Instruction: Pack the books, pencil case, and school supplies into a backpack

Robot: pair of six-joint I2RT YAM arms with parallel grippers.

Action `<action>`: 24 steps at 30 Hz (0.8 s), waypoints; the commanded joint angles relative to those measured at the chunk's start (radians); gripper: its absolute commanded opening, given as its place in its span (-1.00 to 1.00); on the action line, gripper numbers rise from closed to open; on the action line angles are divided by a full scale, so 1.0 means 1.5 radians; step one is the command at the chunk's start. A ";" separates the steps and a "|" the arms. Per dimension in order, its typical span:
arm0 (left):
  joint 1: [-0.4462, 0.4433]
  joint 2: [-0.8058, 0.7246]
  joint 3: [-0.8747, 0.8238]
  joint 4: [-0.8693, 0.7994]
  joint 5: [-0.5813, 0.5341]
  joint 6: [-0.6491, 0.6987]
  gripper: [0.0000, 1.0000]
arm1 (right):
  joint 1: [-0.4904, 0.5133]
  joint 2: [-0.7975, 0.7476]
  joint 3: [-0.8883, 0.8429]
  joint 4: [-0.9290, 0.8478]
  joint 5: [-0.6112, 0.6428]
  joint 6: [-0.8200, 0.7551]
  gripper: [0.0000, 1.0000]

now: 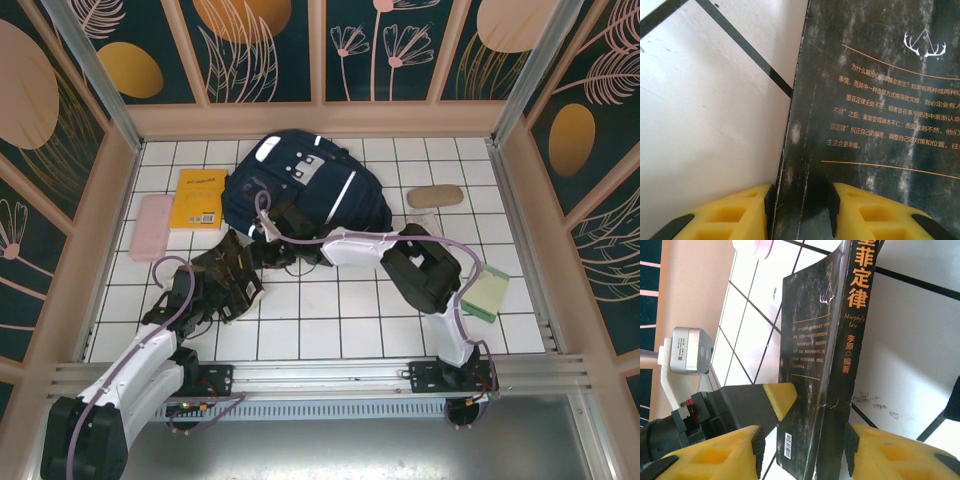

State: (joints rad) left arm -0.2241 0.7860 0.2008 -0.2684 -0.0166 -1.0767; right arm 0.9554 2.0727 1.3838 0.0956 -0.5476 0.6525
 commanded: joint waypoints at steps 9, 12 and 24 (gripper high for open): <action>-0.010 0.008 -0.027 0.050 0.110 0.004 -0.29 | 0.048 0.024 0.017 -0.024 -0.072 -0.043 -0.23; -0.011 0.010 -0.026 0.050 0.107 0.005 -0.29 | 0.046 0.023 0.032 -0.051 -0.053 -0.049 -0.34; -0.010 0.025 0.105 -0.014 0.058 0.063 -0.01 | 0.007 -0.075 -0.022 -0.052 0.029 -0.032 -1.00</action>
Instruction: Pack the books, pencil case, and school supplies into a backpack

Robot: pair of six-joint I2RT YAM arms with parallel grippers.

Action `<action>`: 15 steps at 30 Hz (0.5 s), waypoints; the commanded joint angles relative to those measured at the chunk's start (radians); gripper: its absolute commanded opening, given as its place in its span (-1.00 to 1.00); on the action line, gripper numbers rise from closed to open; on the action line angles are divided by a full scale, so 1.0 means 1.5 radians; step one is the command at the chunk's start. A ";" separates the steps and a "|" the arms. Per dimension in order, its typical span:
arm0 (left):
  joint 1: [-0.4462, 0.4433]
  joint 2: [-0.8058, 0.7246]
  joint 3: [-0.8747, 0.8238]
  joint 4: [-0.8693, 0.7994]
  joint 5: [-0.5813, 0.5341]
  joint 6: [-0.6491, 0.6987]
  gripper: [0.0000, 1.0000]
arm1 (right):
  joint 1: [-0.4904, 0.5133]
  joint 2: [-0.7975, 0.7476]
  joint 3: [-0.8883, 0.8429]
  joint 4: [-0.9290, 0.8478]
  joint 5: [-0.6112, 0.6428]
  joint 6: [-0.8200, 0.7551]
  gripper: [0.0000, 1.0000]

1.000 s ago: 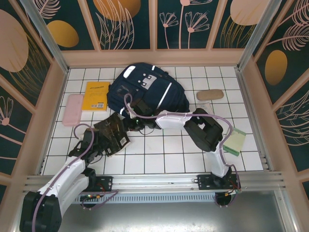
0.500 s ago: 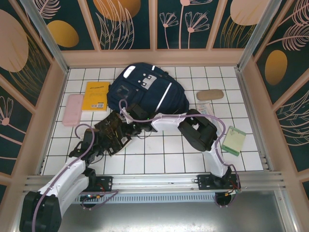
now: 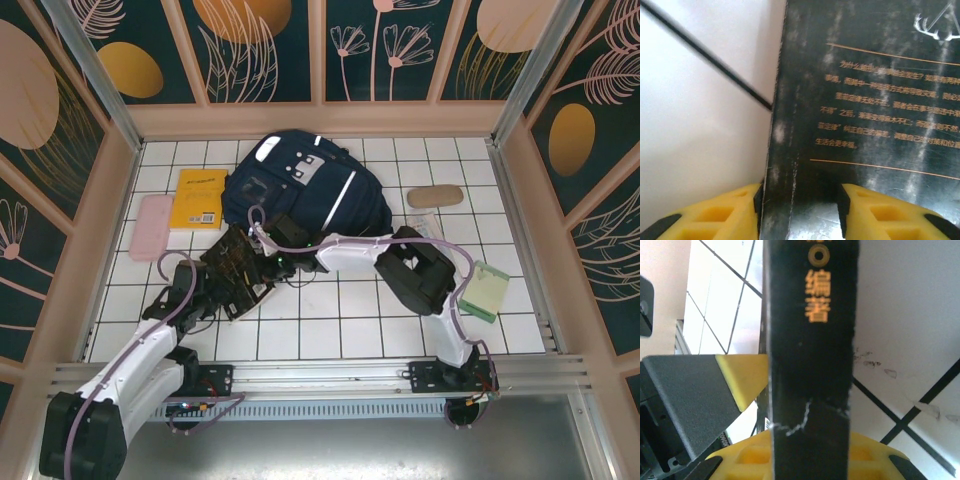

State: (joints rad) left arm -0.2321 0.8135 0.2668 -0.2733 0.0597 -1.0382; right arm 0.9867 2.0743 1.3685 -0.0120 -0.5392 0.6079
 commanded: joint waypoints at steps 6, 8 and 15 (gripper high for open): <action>-0.005 0.085 0.178 -0.011 -0.012 0.098 0.18 | -0.053 -0.185 -0.088 0.036 0.094 0.019 -1.00; -0.005 0.120 0.216 -0.004 -0.013 0.115 0.22 | -0.069 -0.230 -0.121 0.038 0.122 0.029 -1.00; -0.033 0.243 0.323 0.040 -0.016 0.155 0.32 | -0.131 -0.404 -0.242 0.025 0.231 0.067 -1.00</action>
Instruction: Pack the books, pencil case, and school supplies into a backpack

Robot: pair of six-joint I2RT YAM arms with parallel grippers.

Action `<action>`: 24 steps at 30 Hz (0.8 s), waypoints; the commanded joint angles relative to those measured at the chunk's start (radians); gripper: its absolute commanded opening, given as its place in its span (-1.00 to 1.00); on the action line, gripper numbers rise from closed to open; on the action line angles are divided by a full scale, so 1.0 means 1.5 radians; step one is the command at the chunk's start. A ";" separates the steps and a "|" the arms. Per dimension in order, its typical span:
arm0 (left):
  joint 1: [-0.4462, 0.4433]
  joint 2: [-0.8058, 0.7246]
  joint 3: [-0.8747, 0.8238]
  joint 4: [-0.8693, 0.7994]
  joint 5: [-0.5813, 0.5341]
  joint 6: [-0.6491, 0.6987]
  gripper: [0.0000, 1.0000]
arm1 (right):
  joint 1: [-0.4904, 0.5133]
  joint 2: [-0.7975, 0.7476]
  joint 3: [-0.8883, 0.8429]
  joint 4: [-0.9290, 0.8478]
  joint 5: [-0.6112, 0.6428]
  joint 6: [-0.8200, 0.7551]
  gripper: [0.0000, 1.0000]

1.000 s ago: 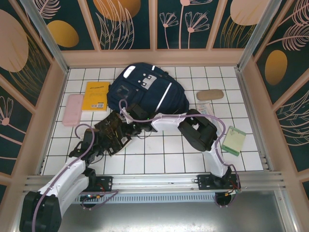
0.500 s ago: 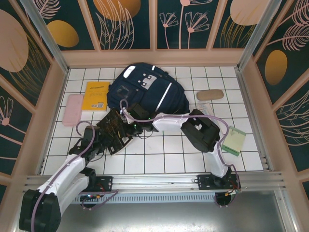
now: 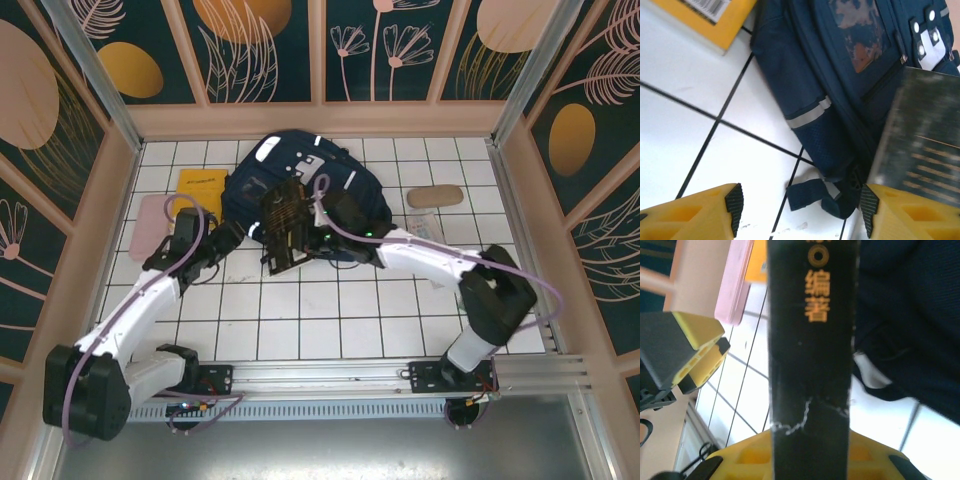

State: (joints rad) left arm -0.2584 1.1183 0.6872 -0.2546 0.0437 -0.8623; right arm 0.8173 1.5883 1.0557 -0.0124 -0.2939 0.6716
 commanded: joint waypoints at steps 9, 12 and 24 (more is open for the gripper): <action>-0.110 0.215 0.184 0.053 -0.034 0.078 0.28 | -0.102 -0.309 -0.186 -0.031 0.172 0.079 -1.00; -0.143 0.272 0.241 0.046 -0.045 0.099 0.27 | -0.143 -0.388 -0.236 -0.057 0.185 0.100 -1.00; -0.289 0.481 0.476 -0.021 -0.096 0.246 0.14 | -0.252 -0.564 -0.334 -0.124 0.186 0.131 -1.00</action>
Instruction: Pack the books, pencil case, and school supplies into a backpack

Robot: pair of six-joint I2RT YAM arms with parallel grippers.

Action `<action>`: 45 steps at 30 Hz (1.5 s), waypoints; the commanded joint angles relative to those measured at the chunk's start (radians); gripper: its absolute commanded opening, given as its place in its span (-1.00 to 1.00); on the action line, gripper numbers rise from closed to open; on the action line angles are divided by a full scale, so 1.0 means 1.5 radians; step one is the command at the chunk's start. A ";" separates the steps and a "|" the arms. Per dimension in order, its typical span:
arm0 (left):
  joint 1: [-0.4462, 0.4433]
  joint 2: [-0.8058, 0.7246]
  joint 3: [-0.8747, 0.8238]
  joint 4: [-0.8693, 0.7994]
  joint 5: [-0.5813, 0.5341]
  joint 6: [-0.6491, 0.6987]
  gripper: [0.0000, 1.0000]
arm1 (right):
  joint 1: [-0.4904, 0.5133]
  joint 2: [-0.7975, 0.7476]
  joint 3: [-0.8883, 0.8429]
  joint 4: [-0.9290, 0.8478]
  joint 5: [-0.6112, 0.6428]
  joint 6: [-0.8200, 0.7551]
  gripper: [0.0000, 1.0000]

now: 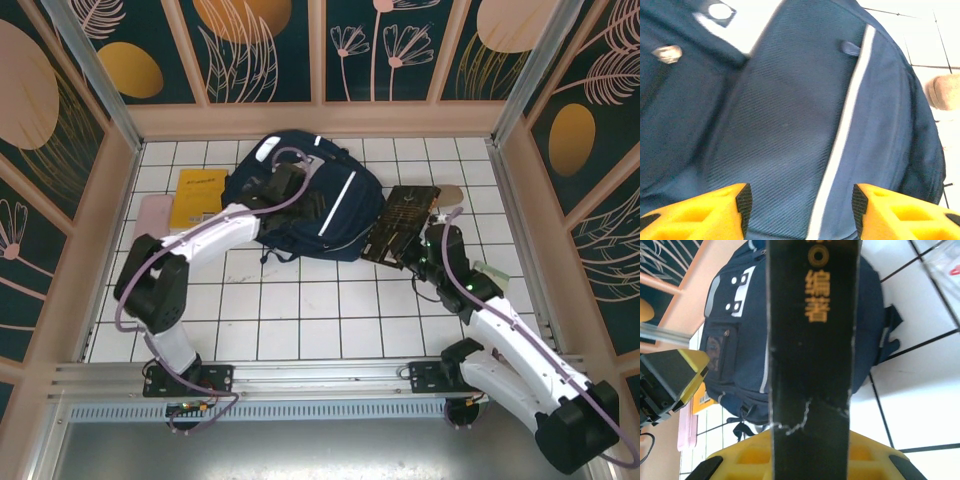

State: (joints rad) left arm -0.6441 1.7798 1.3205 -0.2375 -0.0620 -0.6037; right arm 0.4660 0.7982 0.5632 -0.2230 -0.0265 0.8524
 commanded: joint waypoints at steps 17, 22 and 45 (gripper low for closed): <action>-0.121 0.383 0.427 -0.194 -0.240 0.196 0.29 | -0.061 -0.108 -0.008 -0.028 -0.027 0.012 -1.00; -0.120 0.422 0.450 -0.221 -0.291 0.195 0.23 | -0.061 -0.126 -0.008 -0.042 -0.026 0.016 -1.00; -0.100 0.219 0.473 -0.204 -0.191 0.132 -1.00 | -0.062 -0.076 -0.016 0.099 -0.137 0.018 -1.00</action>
State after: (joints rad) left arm -0.8246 2.2570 1.9934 -0.5560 -0.4072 -0.3496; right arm 0.3794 0.6796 0.5293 -0.2504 -0.1673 0.8749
